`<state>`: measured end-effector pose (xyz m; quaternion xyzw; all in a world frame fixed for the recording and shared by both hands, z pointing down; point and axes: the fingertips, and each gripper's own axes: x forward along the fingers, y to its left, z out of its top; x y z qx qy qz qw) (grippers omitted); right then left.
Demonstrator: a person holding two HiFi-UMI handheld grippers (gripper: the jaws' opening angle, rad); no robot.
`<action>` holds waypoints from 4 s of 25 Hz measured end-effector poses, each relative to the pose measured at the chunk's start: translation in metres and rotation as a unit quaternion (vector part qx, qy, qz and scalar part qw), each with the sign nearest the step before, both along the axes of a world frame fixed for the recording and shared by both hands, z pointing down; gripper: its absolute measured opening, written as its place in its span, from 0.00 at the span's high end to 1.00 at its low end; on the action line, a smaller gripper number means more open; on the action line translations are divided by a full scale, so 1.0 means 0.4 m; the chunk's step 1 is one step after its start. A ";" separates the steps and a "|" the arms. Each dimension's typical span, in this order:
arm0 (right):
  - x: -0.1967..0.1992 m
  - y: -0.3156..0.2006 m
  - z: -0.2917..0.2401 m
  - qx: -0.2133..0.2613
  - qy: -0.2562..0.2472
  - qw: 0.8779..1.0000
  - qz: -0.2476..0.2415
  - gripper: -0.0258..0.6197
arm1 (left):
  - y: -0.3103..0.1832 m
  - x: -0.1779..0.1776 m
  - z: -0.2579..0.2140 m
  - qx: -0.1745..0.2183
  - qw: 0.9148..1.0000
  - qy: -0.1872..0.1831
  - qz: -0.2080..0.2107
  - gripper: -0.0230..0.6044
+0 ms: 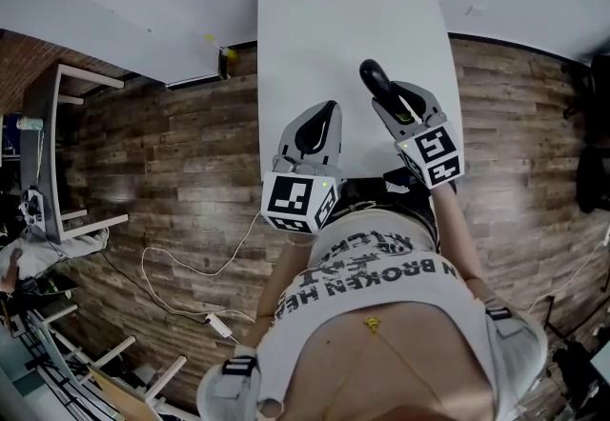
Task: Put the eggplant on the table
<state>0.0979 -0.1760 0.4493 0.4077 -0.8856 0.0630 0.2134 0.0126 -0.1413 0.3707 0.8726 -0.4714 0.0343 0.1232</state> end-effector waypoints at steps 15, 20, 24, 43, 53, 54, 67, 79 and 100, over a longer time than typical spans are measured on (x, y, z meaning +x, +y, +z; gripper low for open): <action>-0.014 0.013 0.129 -0.042 0.047 0.998 -0.011 0.69 | 0.015 -0.025 0.016 -0.008 1.000 0.001 -0.008 0.97; -0.014 0.016 0.168 -0.059 0.056 0.997 -0.014 0.69 | 0.018 -0.033 0.019 -0.011 1.000 0.003 -0.013 0.97; -0.018 0.014 0.193 -0.067 0.067 0.995 -0.018 0.69 | 0.018 -0.043 0.023 -0.014 1.000 0.003 -0.016 0.97; -0.056 0.014 0.305 -0.110 0.105 0.987 -0.043 0.69 | 0.022 -0.076 0.039 -0.026 0.999 0.007 -0.026 0.97; -0.089 0.002 0.349 -0.132 0.119 0.982 -0.063 0.69 | 0.027 -0.077 0.037 -0.027 0.999 0.008 -0.026 0.97; -0.093 0.000 0.353 -0.133 0.120 0.982 -0.064 0.69 | 0.027 -0.079 0.037 -0.027 0.999 0.008 -0.027 0.97; -0.129 -0.021 0.419 -0.161 0.132 0.975 -0.081 0.69 | 0.023 -0.095 0.044 -0.031 0.999 0.009 -0.033 0.97; -0.140 -0.036 0.487 -0.193 0.146 0.967 -0.085 0.69 | 0.017 -0.112 0.056 -0.041 0.998 0.013 -0.041 0.97; -0.104 -0.034 0.565 -0.218 0.161 0.960 -0.075 0.69 | 0.001 -0.111 0.075 -0.048 0.998 0.011 -0.039 0.97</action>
